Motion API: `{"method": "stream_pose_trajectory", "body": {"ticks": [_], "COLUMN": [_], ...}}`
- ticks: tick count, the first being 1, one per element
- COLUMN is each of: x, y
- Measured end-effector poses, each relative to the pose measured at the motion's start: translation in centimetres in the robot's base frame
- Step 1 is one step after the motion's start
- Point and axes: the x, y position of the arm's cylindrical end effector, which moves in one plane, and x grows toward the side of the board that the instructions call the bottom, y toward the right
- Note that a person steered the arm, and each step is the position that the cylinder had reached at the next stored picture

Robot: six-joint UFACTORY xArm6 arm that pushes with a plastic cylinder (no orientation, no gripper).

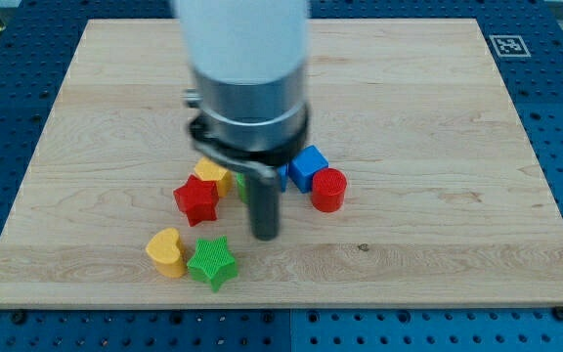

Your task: Push the green star into the heart

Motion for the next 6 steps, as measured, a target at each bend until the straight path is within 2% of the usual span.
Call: {"method": "stream_pose_trajectory", "body": {"ticks": [1,2,3,5,6], "x": [2.9,6.2,6.6,3.3,3.3], "y": [3.4,3.4,-0.5,-7.6,-8.3]}}
